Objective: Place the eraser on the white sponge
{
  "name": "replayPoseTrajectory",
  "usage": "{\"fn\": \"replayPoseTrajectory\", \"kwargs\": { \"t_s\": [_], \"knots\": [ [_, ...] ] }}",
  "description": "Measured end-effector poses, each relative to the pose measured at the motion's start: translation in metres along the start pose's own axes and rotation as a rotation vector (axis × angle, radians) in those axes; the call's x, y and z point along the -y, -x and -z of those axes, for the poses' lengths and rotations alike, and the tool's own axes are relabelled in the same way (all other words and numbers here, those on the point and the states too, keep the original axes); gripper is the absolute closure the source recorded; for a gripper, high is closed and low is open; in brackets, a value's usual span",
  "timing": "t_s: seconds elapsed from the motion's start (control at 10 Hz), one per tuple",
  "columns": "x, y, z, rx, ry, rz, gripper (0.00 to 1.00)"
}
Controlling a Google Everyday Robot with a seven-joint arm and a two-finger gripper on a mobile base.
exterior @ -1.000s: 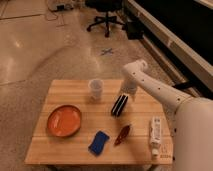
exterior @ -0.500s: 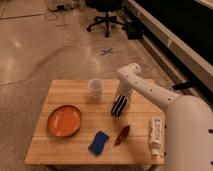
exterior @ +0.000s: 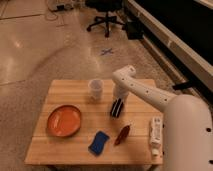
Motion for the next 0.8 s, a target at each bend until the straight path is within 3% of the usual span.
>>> {"fn": "replayPoseTrajectory", "kwargs": {
  "t_s": [0.2, 0.4, 0.8],
  "knots": [
    [0.006, 0.017, 0.011, 0.007, -0.043, 0.018, 0.99],
    [0.006, 0.042, 0.029, 0.015, -0.073, 0.045, 1.00],
    [0.004, 0.094, 0.055, 0.043, -0.087, 0.116, 1.00]
  ]
}}
